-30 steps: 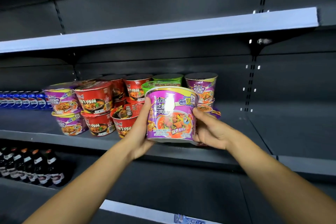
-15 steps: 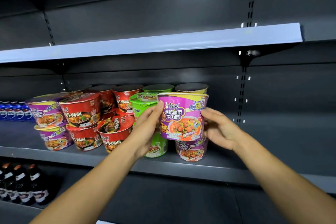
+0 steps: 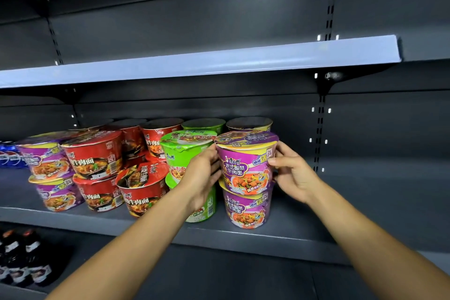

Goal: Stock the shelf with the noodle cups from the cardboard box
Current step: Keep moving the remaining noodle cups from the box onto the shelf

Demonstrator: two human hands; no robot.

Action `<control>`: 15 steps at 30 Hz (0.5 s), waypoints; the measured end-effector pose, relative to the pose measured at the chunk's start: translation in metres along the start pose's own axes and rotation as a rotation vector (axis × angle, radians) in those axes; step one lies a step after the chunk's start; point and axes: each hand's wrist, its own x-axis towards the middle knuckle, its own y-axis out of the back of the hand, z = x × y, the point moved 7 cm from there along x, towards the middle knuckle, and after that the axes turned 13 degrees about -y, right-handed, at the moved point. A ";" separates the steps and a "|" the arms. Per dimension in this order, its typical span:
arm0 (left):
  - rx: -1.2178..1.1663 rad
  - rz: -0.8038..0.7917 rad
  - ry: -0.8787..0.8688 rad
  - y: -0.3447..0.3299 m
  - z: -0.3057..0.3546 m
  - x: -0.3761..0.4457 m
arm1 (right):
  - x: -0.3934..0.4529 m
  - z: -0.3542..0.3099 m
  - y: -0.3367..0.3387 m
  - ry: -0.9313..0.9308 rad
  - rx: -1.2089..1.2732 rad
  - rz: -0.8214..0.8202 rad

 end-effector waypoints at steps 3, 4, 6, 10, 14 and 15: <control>-0.010 0.002 0.018 -0.005 -0.004 0.004 | 0.007 0.004 0.004 -0.009 0.012 0.018; 0.001 -0.019 0.011 -0.008 -0.004 0.005 | 0.009 0.004 0.005 -0.010 0.017 0.018; 0.030 -0.051 0.010 -0.012 -0.006 0.008 | 0.012 0.005 0.007 -0.008 0.022 0.016; 0.042 -0.068 0.001 -0.018 -0.009 0.009 | 0.018 0.002 0.012 -0.004 0.027 0.014; 0.068 -0.062 -0.023 -0.019 -0.009 0.012 | 0.022 0.002 0.015 -0.004 0.025 0.005; 0.068 -0.056 -0.023 -0.019 -0.009 0.013 | 0.022 0.002 0.015 -0.006 0.024 0.007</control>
